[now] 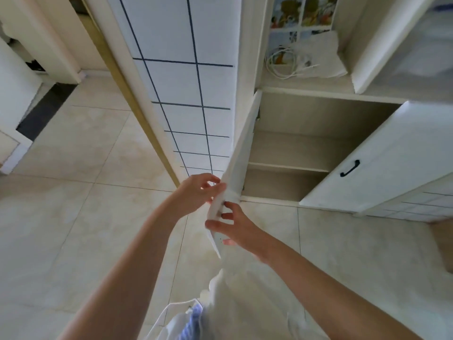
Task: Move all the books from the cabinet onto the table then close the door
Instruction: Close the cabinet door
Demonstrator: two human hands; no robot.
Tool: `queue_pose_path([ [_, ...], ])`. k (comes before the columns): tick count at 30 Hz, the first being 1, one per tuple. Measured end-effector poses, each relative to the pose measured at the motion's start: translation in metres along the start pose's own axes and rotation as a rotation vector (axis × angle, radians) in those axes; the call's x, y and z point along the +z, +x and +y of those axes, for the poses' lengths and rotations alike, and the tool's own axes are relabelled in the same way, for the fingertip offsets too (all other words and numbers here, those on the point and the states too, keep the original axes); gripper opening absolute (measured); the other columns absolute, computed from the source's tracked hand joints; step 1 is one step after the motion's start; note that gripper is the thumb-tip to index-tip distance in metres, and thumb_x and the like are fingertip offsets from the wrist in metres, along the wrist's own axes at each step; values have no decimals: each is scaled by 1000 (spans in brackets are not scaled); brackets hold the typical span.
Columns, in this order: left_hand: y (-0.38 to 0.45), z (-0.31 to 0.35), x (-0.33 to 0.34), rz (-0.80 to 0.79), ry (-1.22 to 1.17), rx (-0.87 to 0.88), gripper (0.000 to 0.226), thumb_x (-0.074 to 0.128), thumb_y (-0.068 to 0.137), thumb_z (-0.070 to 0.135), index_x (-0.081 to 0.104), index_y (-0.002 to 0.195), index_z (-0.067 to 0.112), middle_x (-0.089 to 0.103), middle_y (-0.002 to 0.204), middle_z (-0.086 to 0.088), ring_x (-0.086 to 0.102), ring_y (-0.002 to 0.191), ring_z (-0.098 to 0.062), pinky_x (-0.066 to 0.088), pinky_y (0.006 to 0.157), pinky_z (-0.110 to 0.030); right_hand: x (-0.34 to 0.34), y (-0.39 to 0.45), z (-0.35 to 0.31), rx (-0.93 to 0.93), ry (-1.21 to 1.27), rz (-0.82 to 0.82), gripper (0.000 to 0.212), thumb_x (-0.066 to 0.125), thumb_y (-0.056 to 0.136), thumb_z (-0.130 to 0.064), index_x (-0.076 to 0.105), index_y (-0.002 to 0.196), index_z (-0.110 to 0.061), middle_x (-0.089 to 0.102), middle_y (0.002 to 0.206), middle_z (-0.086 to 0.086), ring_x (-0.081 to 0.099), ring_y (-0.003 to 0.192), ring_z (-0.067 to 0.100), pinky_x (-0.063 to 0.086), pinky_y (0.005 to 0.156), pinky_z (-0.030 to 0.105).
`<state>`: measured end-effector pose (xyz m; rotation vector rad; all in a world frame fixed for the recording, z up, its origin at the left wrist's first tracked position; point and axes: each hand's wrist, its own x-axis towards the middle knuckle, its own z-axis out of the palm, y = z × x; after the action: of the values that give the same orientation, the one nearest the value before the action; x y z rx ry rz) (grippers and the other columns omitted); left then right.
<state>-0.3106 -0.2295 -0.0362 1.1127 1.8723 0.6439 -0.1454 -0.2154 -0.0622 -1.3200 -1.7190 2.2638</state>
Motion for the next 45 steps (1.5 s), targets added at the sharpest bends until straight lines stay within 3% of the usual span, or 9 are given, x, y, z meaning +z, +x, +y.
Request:
queue_pose_path([
  [6, 17, 0, 12, 99, 25, 73, 25, 72, 80, 44, 66, 100, 31, 66, 102, 18, 64, 87, -4, 46, 76, -19, -7, -5, 11, -34, -108, 86, 87, 70, 76, -52, 21, 144, -28, 42, 138, -5, 52, 114, 4, 47, 90, 23],
  [10, 17, 2, 28, 128, -135, 248, 58, 77, 76, 39, 53, 128, 36, 57, 129, 14, 66, 99, -5, 58, 83, -34, -21, -9, 19, -25, -186, 103, 89, 69, 69, -61, 25, 140, -31, 46, 137, -6, 56, 115, 14, 48, 99, 35],
  [17, 17, 18, 65, 138, -71, 492, 54, 68, 79, 39, 57, 131, 27, 43, 147, 8, 63, 100, -9, 59, 84, -33, -65, -34, 32, 13, -197, 49, 83, 71, 67, -61, 29, 136, -41, 48, 132, -11, 58, 110, 15, 47, 100, 40],
  [21, 23, 34, 92, 218, -1, 525, 56, 67, 77, 47, 61, 126, 20, 45, 142, 2, 66, 90, -13, 60, 75, -28, -100, -48, 41, 52, -182, -3, 75, 71, 77, -49, 30, 138, -39, 45, 133, -13, 59, 109, 12, 46, 99, 33],
  [27, 38, 68, 142, 432, 152, 550, 53, 68, 75, 49, 67, 114, 13, 52, 128, -6, 63, 87, -15, 56, 69, -28, -170, -68, 54, 43, -171, 19, 72, 76, 64, -50, 50, 130, -38, 57, 126, -19, 66, 102, 7, 50, 98, 36],
  [31, 59, 96, 181, 636, 274, 616, 43, 70, 73, 35, 70, 102, 4, 58, 117, -16, 55, 106, -30, 45, 88, -30, -232, -84, 55, 27, -210, -7, 62, 73, 68, -50, 57, 126, -38, 64, 121, -19, 64, 105, 3, 47, 102, 37],
  [35, 88, 121, 214, 635, 339, 678, 31, 64, 82, 22, 66, 103, -1, 62, 117, -17, 49, 127, -38, 41, 104, -50, -290, -100, 47, -27, -271, -23, 44, 61, 84, -43, 57, 127, -40, 67, 116, -19, 60, 112, -1, 41, 107, 38],
  [40, 121, 166, 248, 533, 456, 580, 39, 46, 95, 31, 56, 124, 7, 55, 134, -12, 33, 142, -32, 29, 111, -60, -363, -110, 39, -210, -279, 154, 40, 44, 100, -22, 47, 138, -33, 56, 135, -14, 52, 123, 1, 39, 109, 34],
  [45, 162, 185, 254, 527, 721, 592, 50, 43, 95, 33, 45, 140, 11, 44, 148, -9, 28, 144, -32, 16, 119, -51, -403, -102, 19, -346, -589, 673, 36, 49, 96, -13, 54, 131, -14, 64, 122, 5, 60, 111, 21, 47, 96, 34],
])
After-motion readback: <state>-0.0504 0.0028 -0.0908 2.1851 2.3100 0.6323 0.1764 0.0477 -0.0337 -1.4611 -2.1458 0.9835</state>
